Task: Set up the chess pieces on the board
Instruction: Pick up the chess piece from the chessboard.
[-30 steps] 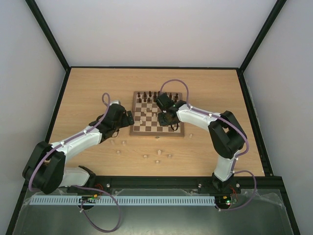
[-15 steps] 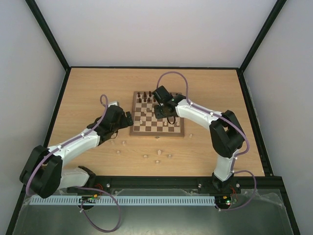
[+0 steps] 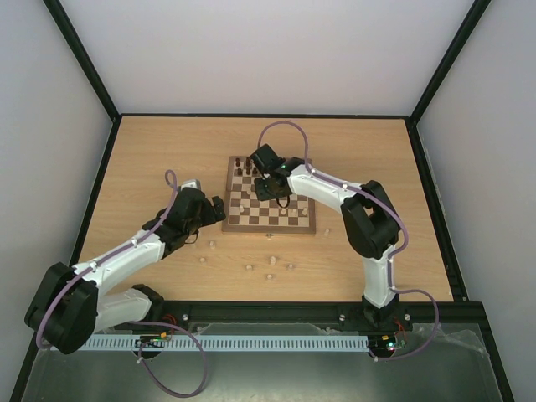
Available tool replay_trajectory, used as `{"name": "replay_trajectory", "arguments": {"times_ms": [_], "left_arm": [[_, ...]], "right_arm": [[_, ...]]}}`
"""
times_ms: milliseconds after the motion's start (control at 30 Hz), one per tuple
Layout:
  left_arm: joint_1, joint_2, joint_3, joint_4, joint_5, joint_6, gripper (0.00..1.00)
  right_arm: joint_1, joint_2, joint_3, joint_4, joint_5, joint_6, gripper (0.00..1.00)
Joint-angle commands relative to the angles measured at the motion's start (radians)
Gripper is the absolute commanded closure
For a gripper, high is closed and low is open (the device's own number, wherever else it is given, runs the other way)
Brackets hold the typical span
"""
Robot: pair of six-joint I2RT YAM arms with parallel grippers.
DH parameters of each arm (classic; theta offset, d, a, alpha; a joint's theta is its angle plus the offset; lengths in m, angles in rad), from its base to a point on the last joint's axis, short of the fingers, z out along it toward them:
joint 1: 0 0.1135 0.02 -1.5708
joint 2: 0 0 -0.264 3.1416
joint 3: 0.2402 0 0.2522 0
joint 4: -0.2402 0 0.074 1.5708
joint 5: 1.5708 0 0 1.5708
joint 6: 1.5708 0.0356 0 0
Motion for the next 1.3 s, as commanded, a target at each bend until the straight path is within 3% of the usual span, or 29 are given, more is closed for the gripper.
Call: {"name": "replay_trajectory", "arguments": {"times_ms": [0, 333, 567, 1267], "left_arm": [[-0.005, -0.016, -0.009, 0.010, 0.001, -0.009, 0.00], [-0.004, -0.027, -0.011, 0.009, 0.001, -0.007, 0.01], [-0.005, -0.041, -0.014, -0.001, -0.005, -0.009, 0.01], [-0.008, -0.044, -0.024, 0.001, -0.008, -0.014, 0.01]], "right_arm": [[0.021, 0.034, 0.046, -0.064, -0.011, -0.013, 0.68], [0.026, 0.079, 0.068, -0.081, -0.003, -0.004, 0.73], [0.028, 0.062, 0.059, -0.079, -0.001, 0.005, 0.87], [0.029, -0.091, -0.141, -0.046, 0.026, 0.022, 0.88]]}}
